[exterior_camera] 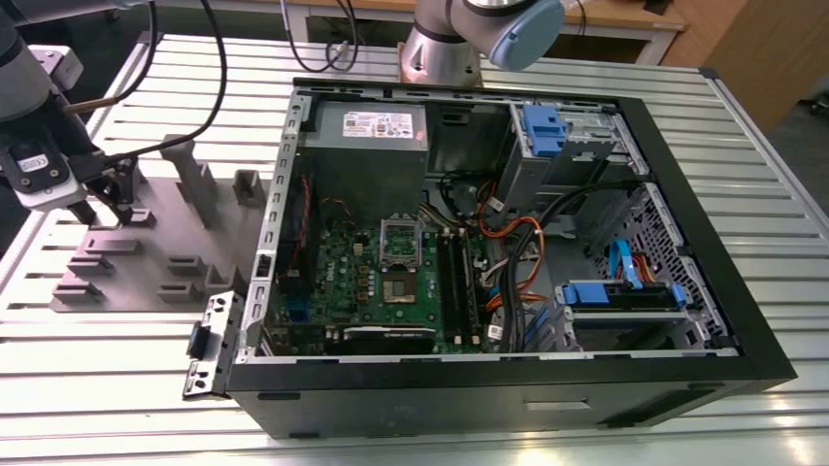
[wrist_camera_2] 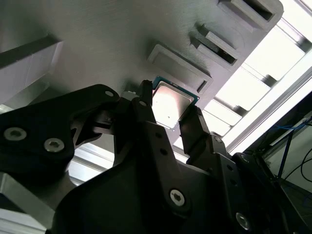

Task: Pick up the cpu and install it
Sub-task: 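Pick up the cpu and move it towards the insertion slot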

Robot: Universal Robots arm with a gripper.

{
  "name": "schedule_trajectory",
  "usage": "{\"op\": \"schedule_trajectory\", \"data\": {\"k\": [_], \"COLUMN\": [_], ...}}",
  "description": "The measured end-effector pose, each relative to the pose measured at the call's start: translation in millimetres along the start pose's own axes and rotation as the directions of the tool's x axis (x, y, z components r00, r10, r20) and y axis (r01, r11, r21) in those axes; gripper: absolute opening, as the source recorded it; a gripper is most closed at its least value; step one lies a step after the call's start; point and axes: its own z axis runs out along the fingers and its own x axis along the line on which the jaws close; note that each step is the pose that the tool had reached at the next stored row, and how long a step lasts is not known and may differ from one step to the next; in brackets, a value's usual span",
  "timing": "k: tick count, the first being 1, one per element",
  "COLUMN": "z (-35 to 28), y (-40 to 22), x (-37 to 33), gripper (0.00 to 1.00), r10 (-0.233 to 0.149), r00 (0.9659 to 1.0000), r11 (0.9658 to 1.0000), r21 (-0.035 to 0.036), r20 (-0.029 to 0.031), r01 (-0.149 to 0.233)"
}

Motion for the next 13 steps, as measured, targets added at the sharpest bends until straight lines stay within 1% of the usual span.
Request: {"op": "schedule_trajectory", "data": {"k": [13], "z": [-3.2], "y": [0.1], "x": [0.0], "gripper": [0.47], "r10": [0.000], "r00": [1.0000], "r11": [1.0000], "r21": [0.0000], "r20": [0.0000], "r01": [0.000]}}
